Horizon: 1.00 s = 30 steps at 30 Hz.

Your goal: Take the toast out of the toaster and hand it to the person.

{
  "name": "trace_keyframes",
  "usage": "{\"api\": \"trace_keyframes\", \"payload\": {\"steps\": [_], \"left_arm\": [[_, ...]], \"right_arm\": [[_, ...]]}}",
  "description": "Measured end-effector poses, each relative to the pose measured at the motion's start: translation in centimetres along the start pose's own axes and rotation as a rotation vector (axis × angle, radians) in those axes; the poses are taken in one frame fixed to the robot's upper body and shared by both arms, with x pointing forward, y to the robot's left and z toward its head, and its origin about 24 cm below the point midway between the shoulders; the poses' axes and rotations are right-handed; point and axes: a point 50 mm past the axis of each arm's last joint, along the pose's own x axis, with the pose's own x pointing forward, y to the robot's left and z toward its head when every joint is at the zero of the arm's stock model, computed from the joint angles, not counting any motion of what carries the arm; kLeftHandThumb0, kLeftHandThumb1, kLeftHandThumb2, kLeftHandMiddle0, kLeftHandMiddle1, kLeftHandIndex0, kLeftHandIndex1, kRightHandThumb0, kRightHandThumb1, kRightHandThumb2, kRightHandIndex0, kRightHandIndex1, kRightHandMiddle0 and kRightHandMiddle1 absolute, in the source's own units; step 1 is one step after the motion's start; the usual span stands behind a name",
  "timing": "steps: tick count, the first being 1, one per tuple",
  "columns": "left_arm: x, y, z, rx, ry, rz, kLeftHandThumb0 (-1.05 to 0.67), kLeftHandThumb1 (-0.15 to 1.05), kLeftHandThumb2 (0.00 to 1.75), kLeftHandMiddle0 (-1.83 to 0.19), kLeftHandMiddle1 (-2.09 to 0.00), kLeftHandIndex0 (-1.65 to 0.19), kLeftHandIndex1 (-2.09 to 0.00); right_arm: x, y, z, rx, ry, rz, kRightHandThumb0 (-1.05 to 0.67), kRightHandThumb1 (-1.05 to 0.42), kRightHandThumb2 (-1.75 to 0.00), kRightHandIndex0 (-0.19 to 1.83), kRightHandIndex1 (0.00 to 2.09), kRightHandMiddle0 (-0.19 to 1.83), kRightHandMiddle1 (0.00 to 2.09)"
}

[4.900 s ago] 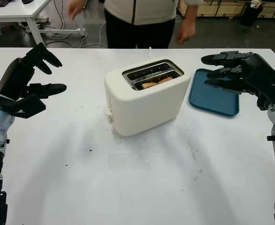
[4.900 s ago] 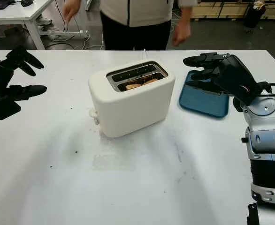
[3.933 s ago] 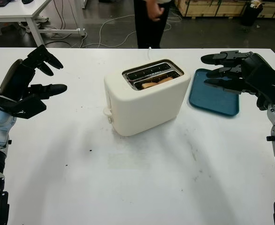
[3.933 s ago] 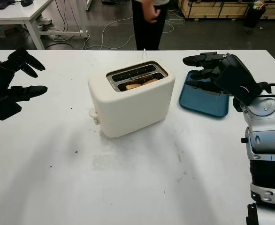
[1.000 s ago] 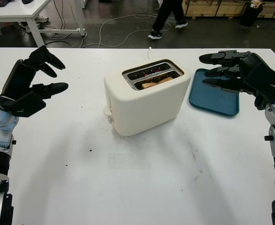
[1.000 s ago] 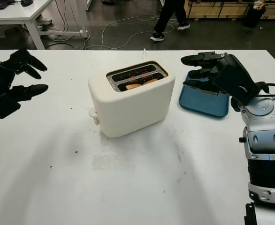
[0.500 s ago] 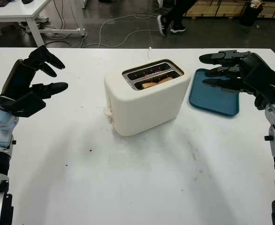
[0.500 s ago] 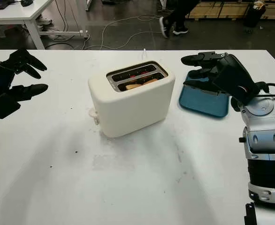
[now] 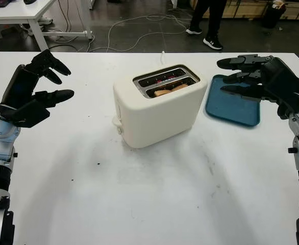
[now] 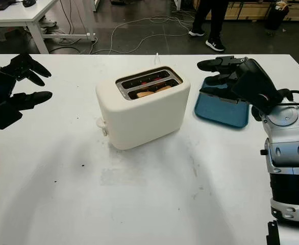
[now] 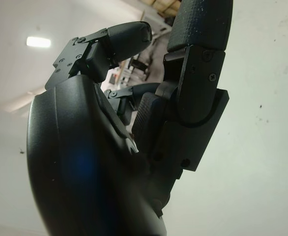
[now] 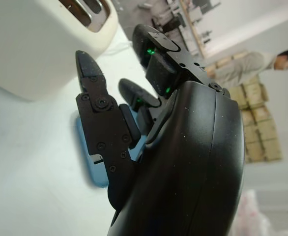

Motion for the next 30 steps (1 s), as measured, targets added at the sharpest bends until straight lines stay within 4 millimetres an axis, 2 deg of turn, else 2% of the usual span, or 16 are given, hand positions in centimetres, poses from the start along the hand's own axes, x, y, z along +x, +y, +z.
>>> {"api": "trace_keyframes", "payload": {"steps": [5, 7, 20, 30], "left_arm": [[0.00, 0.00, -0.01, 0.000, 0.000, 0.000, -1.05, 0.92, 0.23, -0.38, -1.52, -0.30, -1.46], [0.00, 0.00, -0.01, 0.000, 0.000, 0.000, -1.05, 0.92, 0.23, -0.37, -1.52, -0.30, -1.46], [-0.01, 0.01, 0.01, 0.001, -0.003, 0.003, -1.05, 0.92, 0.24, -0.37, -1.52, -0.29, -1.46], [-0.01, 0.00, 0.01, 0.000, -0.002, 0.003, -1.05, 0.92, 0.22, -0.36, -1.51, -0.28, -1.46]], "right_arm": [[0.01, 0.01, -0.04, -0.015, 0.006, -0.001, -0.36, -0.85, 0.00, 0.59, 0.55, 0.76, 0.01], [0.00, -0.01, -0.04, -0.006, 0.004, -0.002, -0.28, -0.84, 0.00, 0.58, 0.53, 0.75, 0.01], [-0.02, -0.05, -0.01, 0.000, 0.000, -0.005, -0.33, -0.85, 0.00, 0.61, 0.52, 0.77, 0.01], [-0.02, 0.01, 0.14, 0.018, -0.018, 0.000, -0.27, -0.84, 0.00, 0.59, 0.52, 0.75, 0.00]]}}
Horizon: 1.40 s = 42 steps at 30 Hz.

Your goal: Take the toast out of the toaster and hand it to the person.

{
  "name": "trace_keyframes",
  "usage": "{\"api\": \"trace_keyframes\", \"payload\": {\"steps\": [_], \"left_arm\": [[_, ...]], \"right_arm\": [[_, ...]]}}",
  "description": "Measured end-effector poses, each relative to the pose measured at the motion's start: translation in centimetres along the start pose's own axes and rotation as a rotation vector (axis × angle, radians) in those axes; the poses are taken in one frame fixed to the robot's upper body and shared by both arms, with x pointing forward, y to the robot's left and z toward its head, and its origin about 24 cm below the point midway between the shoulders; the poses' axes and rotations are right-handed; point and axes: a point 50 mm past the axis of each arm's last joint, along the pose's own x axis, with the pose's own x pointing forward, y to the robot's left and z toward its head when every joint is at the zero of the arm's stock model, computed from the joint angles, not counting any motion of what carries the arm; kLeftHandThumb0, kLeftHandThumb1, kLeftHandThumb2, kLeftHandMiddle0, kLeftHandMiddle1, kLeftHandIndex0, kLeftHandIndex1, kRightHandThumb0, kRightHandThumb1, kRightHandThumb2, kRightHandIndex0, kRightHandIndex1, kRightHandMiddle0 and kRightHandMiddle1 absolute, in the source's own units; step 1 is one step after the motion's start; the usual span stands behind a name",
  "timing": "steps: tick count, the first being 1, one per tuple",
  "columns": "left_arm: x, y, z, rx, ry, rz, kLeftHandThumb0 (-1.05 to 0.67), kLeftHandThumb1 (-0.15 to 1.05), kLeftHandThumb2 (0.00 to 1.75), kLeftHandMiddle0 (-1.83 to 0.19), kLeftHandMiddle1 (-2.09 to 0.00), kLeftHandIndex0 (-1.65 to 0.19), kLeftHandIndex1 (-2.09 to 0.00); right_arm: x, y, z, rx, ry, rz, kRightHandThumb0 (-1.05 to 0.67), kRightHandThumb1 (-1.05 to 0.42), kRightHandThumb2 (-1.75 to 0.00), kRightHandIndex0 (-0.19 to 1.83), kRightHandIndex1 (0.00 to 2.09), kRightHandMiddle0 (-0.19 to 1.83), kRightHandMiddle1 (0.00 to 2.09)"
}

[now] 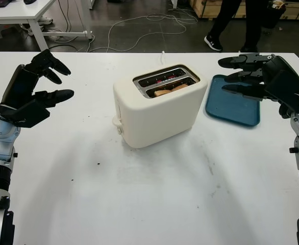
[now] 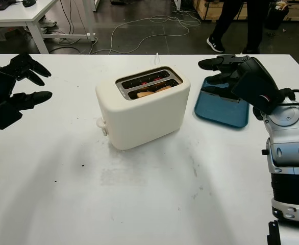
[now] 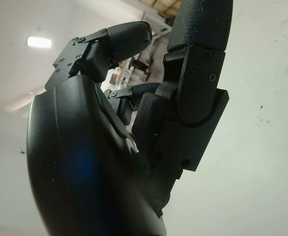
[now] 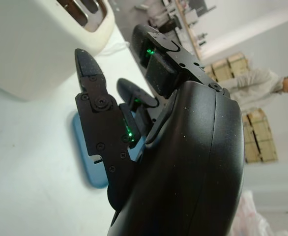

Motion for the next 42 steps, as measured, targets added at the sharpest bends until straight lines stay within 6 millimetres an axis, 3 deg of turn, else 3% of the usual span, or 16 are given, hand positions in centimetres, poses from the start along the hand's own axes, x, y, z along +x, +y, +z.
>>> {"api": "trace_keyframes", "payload": {"steps": [42], "left_arm": [[-0.01, 0.00, -0.05, -0.004, 0.005, 0.001, -1.05, 0.92, 0.22, -0.36, -1.51, -0.29, -1.46]], "right_arm": [[0.02, 0.27, 0.03, 0.051, 0.010, 0.000, -0.27, -0.83, 0.00, 0.53, 0.61, 0.74, 0.01]]}}
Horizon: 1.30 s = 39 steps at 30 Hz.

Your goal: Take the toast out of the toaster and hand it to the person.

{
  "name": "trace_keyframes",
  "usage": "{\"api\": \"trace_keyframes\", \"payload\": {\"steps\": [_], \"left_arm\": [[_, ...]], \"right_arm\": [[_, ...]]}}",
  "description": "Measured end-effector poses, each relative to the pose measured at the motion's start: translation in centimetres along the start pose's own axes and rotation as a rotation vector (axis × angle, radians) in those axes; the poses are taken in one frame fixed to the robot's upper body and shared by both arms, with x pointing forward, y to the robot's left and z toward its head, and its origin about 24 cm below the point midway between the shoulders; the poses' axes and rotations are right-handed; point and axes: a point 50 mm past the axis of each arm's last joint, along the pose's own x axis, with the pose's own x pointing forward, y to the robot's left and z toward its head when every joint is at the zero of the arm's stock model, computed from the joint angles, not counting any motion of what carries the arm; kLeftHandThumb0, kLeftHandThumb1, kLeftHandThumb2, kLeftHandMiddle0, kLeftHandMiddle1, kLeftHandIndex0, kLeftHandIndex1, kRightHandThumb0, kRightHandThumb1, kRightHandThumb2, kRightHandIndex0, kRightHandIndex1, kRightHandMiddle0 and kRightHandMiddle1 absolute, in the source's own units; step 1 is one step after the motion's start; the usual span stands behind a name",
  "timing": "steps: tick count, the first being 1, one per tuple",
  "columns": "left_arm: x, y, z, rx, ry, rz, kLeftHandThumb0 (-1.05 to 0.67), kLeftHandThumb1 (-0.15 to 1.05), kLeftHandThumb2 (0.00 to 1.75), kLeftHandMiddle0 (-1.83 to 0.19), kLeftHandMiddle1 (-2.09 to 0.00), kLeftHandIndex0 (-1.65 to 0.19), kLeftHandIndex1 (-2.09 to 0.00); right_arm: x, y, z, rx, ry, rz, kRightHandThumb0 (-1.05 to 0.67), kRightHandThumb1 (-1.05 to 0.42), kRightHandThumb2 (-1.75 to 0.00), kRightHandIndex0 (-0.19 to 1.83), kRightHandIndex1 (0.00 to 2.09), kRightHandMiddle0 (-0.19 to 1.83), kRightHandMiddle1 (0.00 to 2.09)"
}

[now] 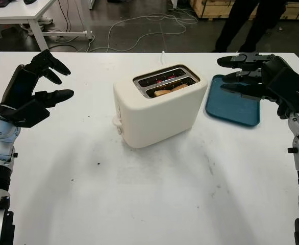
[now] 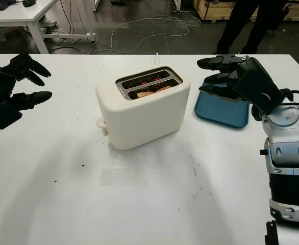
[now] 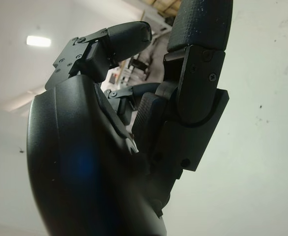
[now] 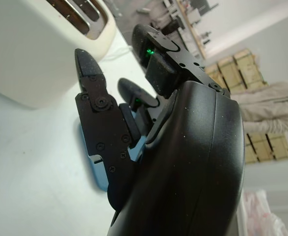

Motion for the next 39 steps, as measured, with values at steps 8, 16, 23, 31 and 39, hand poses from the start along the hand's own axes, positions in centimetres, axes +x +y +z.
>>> {"api": "trace_keyframes", "payload": {"steps": [8, 16, 23, 31, 39], "left_arm": [[0.00, 0.01, -0.01, -0.002, 0.000, 0.001, -1.05, 0.92, 0.19, -0.38, -1.51, -0.30, -1.46], [0.00, 0.01, -0.01, -0.002, 0.001, 0.002, -1.05, 0.92, 0.21, -0.37, -1.51, -0.28, -1.46], [0.00, -0.10, -0.03, -0.006, 0.002, 0.002, -1.05, 0.92, 0.20, -0.35, -1.51, -0.26, -1.47], [0.02, -0.09, 0.02, -0.006, 0.008, 0.002, -1.05, 0.92, 0.21, -0.29, -1.55, -0.23, -1.50], [0.04, -0.08, 0.09, -0.006, 0.005, 0.002, -1.05, 0.92, 0.21, -0.25, -1.56, -0.21, -1.50]], "right_arm": [[0.00, 0.00, 0.00, 0.000, 0.000, 0.000, -0.27, -0.83, 0.00, 0.54, 0.61, 0.75, 0.01], [0.01, 0.06, -0.04, 0.022, 0.000, 0.005, -0.26, -0.84, 0.00, 0.50, 0.63, 0.73, 0.00], [-0.08, 0.08, 0.11, 0.010, -0.003, -0.004, -0.27, -0.84, 0.00, 0.51, 0.62, 0.74, 0.01], [-0.08, 0.08, 0.09, 0.007, -0.002, -0.005, -0.26, -0.83, 0.00, 0.51, 0.62, 0.74, 0.00], [-0.08, 0.09, 0.10, 0.010, -0.003, -0.004, -0.24, -0.84, 0.00, 0.50, 0.62, 0.73, 0.00]]}}
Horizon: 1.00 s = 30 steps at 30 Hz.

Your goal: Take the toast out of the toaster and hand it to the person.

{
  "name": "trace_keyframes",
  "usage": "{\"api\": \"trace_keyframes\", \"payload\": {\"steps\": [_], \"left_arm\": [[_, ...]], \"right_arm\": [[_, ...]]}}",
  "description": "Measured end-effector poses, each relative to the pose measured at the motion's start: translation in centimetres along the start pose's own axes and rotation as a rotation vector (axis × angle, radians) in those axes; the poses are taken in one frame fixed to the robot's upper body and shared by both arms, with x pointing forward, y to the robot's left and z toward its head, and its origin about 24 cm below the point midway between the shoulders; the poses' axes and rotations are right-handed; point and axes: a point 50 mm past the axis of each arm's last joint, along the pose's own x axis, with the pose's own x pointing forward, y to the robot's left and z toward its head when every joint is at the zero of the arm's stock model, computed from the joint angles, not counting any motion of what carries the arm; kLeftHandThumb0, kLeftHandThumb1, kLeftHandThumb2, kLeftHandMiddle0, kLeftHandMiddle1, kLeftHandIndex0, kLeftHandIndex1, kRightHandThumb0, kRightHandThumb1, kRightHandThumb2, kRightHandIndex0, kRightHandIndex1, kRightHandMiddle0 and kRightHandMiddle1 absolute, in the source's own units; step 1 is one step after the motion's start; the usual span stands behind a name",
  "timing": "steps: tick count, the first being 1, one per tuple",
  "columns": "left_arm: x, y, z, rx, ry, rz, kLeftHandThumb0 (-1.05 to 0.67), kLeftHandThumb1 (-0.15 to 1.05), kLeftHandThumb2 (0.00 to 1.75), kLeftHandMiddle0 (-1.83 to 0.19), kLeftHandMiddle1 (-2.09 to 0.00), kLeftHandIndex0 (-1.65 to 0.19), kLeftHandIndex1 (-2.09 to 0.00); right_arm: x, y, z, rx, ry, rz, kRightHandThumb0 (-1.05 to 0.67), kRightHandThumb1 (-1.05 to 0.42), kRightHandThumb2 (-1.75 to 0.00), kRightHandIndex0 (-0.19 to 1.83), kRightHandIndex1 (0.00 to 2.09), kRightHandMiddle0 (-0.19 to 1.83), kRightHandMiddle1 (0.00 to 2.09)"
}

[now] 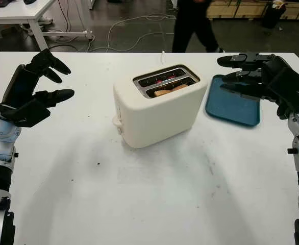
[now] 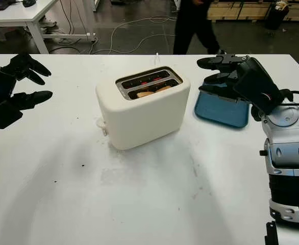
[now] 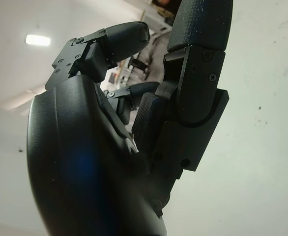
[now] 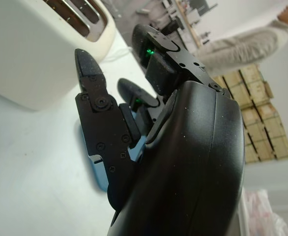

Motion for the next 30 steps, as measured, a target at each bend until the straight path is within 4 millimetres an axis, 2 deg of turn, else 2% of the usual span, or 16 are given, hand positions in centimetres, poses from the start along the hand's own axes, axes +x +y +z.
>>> {"api": "trace_keyframes", "payload": {"steps": [30], "left_arm": [[0.00, -0.03, -0.02, 0.002, 0.003, -0.001, -1.05, 0.92, 0.25, -0.27, -1.55, -0.21, -1.48]], "right_arm": [[0.00, -0.06, 0.02, -0.034, 0.004, -0.004, -0.26, -0.83, 0.00, 0.54, 0.64, 0.76, 0.01]]}}
